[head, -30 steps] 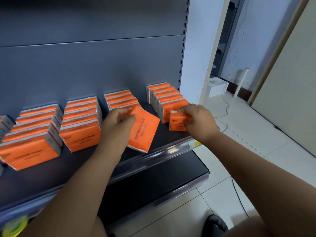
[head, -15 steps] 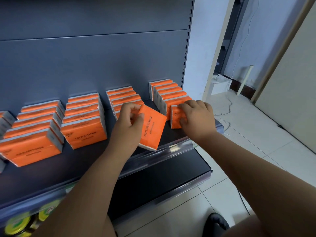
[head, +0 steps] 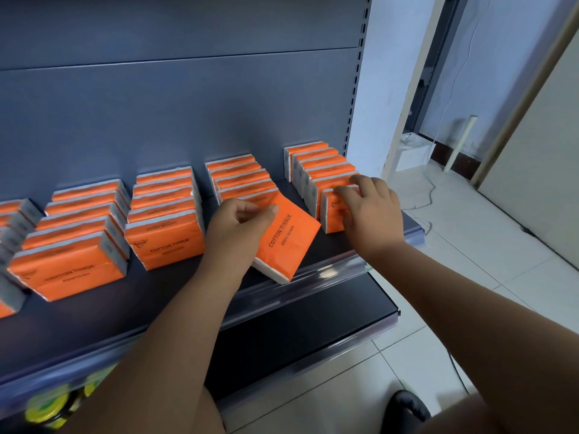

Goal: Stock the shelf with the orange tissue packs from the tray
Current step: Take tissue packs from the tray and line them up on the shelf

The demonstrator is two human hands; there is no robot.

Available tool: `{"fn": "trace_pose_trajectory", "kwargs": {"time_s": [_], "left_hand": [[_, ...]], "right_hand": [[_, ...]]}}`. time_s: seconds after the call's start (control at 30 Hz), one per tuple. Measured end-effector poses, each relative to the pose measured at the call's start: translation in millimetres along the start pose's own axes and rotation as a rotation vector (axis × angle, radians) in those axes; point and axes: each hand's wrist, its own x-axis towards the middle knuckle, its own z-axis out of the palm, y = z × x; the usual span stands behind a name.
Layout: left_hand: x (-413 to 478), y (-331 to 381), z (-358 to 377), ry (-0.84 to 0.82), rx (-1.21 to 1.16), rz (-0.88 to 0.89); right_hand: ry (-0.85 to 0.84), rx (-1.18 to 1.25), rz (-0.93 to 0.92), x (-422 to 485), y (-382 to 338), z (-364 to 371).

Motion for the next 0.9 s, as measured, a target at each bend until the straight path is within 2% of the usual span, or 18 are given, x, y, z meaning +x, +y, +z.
{"fn": "trace_pose_trajectory", "kwargs": {"time_s": [0.2,0.6,0.9], "left_hand": [[4.0,-9.6,-8.8,0.072,0.151,0.132],[6.8,-9.8,-7.1,0.076,0.150,0.099],[4.6,-9.4,-1.5,0.068,0.148,0.108]], "right_hand": [[-0.031,0.023,0.000,-1.8,-4.8,0.4],[-0.064,0.046,0.000,-2.4,-7.8,-2.1],[-0.002,0.038,0.022,-4.7,-8.3,6.7]]}}
